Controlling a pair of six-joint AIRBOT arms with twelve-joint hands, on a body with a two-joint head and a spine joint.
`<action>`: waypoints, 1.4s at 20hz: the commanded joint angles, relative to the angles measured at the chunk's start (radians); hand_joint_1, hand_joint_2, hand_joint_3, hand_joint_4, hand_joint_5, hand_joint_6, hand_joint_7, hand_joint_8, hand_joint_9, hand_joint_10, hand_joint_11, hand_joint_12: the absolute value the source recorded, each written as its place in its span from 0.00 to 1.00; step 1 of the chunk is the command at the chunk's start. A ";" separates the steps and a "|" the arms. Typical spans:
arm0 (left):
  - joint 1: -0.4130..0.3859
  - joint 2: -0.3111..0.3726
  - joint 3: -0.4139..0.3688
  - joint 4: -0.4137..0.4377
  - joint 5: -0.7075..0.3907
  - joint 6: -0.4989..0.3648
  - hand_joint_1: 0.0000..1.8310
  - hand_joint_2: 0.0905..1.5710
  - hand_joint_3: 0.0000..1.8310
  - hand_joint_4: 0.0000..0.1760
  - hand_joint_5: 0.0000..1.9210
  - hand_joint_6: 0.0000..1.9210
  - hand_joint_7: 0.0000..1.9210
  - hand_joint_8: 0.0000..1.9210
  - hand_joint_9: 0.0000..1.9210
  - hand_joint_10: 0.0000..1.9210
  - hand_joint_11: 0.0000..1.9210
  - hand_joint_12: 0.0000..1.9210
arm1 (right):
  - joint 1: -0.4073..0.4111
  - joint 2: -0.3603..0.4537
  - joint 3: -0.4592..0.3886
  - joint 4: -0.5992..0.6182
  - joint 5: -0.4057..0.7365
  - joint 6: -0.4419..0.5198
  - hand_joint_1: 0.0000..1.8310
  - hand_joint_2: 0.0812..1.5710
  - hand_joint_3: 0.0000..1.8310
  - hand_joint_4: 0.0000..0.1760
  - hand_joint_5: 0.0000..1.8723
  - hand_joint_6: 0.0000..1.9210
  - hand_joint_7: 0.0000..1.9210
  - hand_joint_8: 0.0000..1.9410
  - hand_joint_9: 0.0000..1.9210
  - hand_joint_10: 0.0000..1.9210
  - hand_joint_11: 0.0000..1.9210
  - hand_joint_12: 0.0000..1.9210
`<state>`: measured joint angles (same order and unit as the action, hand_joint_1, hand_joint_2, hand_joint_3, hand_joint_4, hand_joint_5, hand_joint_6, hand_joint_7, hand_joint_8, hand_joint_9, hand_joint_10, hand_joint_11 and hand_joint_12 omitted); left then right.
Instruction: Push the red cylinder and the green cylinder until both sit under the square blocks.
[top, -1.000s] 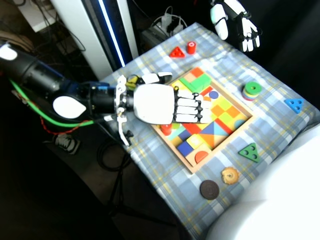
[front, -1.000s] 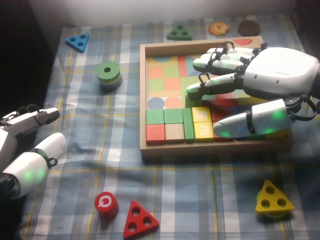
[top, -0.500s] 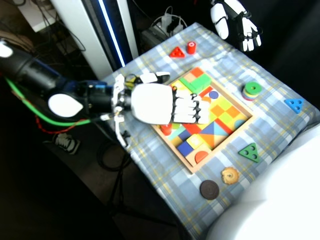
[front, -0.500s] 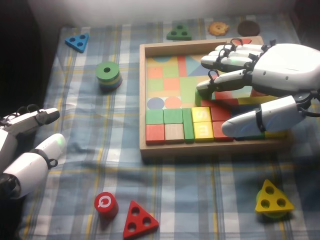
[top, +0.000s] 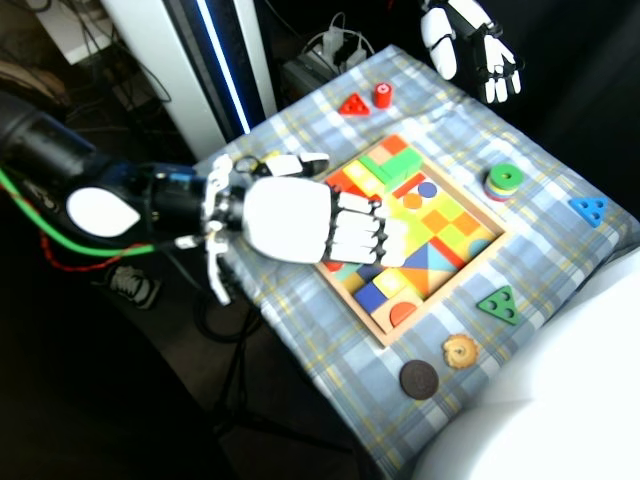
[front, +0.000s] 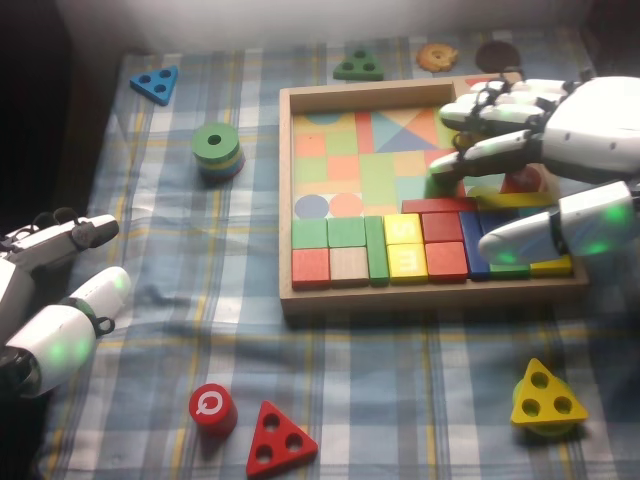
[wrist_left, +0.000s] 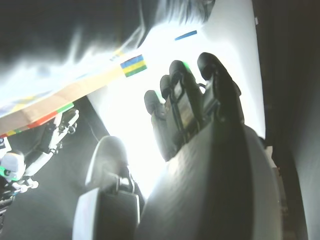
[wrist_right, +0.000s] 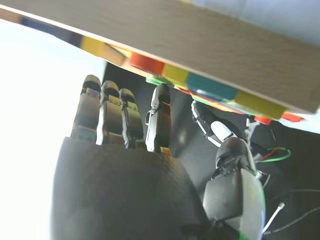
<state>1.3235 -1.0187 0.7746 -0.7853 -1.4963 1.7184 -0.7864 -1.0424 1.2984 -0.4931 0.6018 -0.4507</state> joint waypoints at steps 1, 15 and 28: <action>-0.008 0.000 0.002 0.038 -0.115 -0.011 0.21 0.84 0.00 0.12 0.29 0.00 0.23 0.00 0.21 0.00 0.00 0.18 | 0.005 0.007 -0.005 0.034 0.089 -0.008 0.00 0.62 0.00 0.66 0.21 0.00 0.00 0.00 0.00 0.00 0.00 0.00; -0.008 0.002 0.000 0.037 -0.113 -0.011 0.22 0.85 0.00 0.07 0.28 0.00 0.23 0.00 0.20 0.00 0.00 0.20 | -0.035 0.097 -0.073 0.084 0.088 -0.055 0.00 0.62 0.00 0.96 0.20 0.00 0.00 0.00 0.00 0.00 0.00 0.00; -0.008 0.001 0.000 0.034 -0.111 -0.011 0.21 0.84 0.00 0.11 0.28 0.00 0.23 0.00 0.20 0.00 0.00 0.20 | -0.033 0.096 -0.076 0.115 0.125 -0.085 0.00 0.62 0.00 0.94 0.21 0.00 0.00 0.00 0.00 0.00 0.00 0.00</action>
<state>1.3235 -1.0187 0.7738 -0.7868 -1.4952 1.7180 -0.8280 -0.9489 1.2236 -0.4114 0.6224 -0.5343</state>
